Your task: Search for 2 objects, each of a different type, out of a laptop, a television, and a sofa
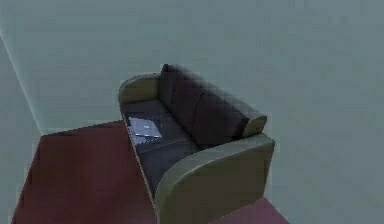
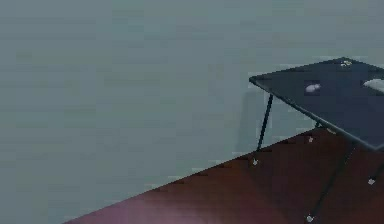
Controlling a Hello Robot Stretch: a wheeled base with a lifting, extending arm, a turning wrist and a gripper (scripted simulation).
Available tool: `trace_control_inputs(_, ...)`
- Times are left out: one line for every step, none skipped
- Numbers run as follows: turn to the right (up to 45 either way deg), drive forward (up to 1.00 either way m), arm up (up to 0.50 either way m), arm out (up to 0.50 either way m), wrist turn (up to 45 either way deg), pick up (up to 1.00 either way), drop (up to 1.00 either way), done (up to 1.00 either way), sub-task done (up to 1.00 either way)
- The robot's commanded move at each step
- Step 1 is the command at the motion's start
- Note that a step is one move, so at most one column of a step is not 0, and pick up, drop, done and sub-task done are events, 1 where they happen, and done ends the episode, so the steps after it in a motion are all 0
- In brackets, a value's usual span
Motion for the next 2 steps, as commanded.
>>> trace_control_inputs(-24.0,0.0,0.0,0.0,0.0,0.0,0.0,0.0,0.0)
trace_control_inputs(0.0,0.75,0.0,0.0,0.0,0.0,0.0,0.0,0.0)
